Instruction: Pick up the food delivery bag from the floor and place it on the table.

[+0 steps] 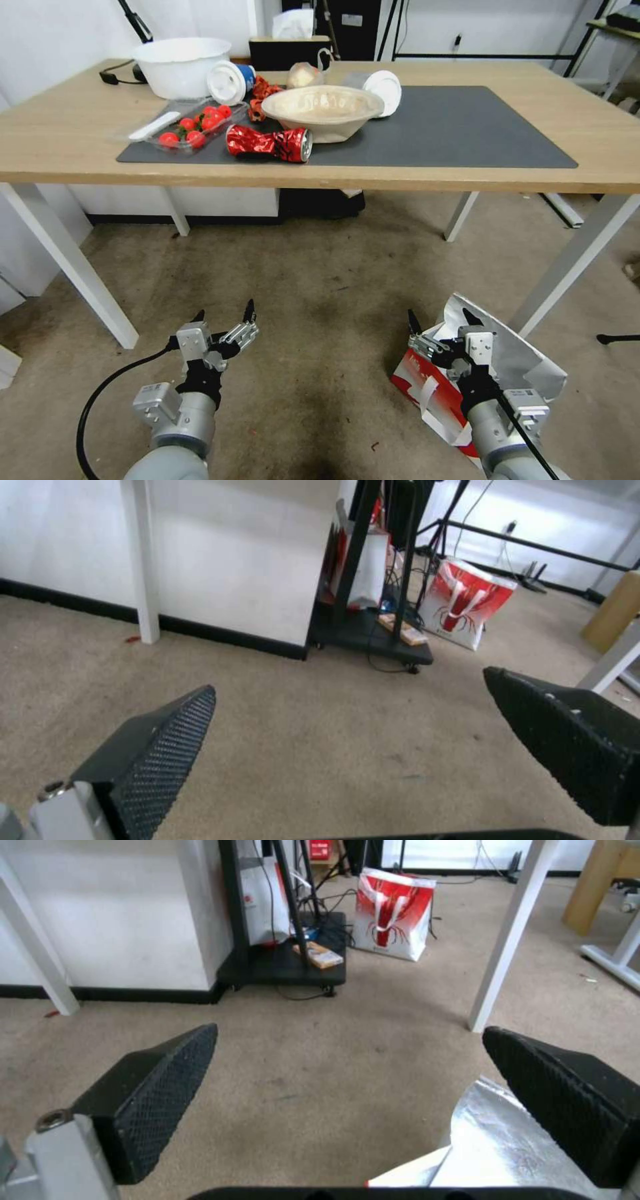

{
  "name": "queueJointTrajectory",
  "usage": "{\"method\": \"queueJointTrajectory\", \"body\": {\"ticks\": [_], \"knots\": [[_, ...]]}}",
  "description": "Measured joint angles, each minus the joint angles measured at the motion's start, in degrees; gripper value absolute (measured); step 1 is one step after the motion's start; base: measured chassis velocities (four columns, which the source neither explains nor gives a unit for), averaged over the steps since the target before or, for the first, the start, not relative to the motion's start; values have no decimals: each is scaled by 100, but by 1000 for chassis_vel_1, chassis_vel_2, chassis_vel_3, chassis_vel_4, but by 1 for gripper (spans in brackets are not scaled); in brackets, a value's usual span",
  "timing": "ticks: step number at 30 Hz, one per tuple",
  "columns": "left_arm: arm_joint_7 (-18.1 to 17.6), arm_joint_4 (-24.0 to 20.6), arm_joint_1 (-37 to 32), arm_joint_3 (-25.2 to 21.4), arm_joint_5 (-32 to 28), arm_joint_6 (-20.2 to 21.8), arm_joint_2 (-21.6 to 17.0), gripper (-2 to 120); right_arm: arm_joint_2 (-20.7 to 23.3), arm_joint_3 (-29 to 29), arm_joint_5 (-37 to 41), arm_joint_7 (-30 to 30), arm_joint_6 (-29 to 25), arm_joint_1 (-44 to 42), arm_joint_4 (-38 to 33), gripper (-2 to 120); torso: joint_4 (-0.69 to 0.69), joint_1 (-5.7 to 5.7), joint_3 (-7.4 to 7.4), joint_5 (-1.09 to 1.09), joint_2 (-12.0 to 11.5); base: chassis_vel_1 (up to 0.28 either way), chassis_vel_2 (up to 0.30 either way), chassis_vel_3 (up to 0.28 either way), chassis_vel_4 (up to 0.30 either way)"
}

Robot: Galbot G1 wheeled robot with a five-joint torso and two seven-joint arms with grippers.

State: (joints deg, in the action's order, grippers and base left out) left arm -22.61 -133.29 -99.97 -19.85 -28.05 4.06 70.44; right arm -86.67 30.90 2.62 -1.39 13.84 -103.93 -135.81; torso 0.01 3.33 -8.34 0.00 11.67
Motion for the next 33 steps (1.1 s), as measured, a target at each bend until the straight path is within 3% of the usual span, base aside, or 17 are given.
{"method": "queueJointTrajectory", "body": {"ticks": [33], "knots": [[30,-47,-124,-37,98,-70,17,100,72,33,46,-36,-50,-52,2,100,0,-111,633,0,-743,0,0,0,0]]}}
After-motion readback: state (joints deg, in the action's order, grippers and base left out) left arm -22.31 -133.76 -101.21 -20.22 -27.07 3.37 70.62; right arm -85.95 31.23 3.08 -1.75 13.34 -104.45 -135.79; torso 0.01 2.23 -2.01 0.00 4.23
